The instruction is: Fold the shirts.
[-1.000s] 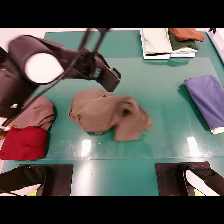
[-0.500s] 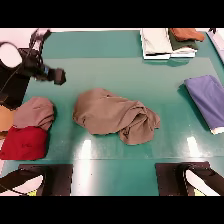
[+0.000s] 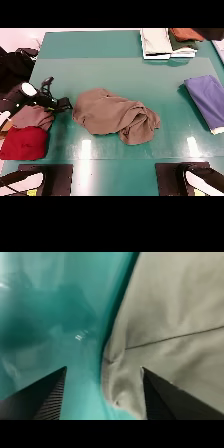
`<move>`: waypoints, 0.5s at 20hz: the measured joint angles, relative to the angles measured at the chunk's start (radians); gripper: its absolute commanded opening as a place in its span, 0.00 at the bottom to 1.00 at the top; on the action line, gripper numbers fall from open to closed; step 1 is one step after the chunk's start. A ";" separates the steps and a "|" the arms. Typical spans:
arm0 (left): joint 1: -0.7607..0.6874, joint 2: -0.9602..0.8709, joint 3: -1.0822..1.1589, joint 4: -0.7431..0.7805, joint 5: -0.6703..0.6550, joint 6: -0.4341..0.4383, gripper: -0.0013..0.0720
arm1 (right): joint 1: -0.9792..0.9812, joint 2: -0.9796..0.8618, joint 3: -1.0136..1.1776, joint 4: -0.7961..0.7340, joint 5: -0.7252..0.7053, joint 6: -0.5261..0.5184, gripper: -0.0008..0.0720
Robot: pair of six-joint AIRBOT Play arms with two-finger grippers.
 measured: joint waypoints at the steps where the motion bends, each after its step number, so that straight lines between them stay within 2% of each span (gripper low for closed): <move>1: -0.009 -0.013 -0.013 -0.017 0.018 0.006 0.76 | 0.007 -0.010 0.000 0.000 0.000 0.000 0.03; 3: -0.040 -0.031 -0.028 -0.049 0.056 0.016 0.76 | 0.014 -0.027 0.000 -0.001 0.001 0.000 0.03; 4: -0.056 -0.036 -0.033 -0.060 0.080 0.018 0.50 | 0.014 -0.032 0.000 -0.001 0.002 0.000 0.03; 5: -0.068 -0.042 -0.037 -0.065 0.098 0.018 0.18 | 0.007 -0.036 0.000 0.000 0.008 0.000 0.03; 6: -0.076 -0.046 -0.038 -0.063 0.108 0.019 0.05 | -0.008 -0.039 0.000 -0.001 0.022 0.000 0.03; 10: -0.084 -0.037 0.014 -0.066 0.121 0.022 0.05 | -0.119 -0.030 -0.069 -0.001 0.111 0.000 0.03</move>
